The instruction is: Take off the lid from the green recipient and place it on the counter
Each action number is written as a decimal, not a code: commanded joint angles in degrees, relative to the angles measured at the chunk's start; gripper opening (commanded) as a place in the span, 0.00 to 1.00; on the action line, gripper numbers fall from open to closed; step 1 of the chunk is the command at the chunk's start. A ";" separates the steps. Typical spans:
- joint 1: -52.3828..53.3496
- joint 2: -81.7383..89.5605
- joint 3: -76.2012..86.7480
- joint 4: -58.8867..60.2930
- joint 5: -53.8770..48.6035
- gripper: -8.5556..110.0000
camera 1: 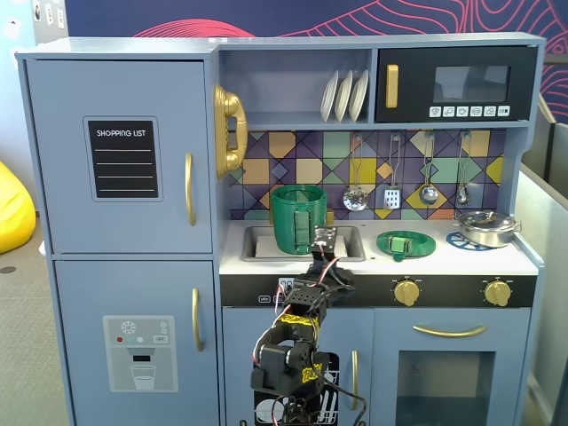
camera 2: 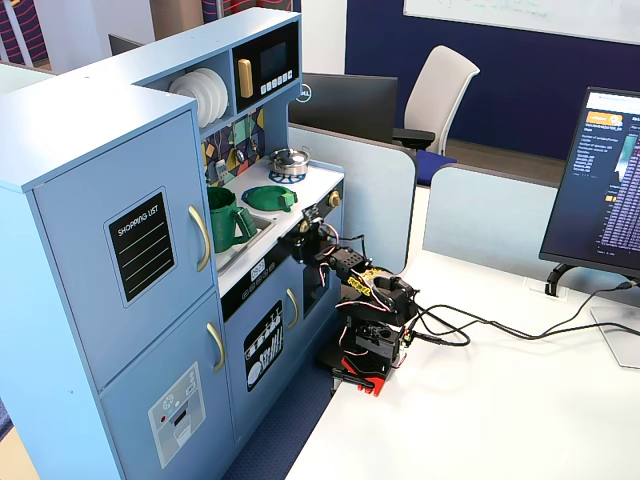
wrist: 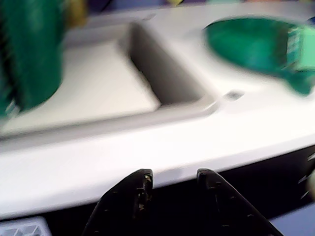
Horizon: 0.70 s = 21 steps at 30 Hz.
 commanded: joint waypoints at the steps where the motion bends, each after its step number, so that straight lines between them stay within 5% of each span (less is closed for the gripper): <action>1: -3.52 3.43 -1.14 5.27 -2.20 0.07; 13: -6.15 8.96 -5.98 43.07 0.00 0.07; 21: -11.16 10.72 3.60 51.24 8.44 0.07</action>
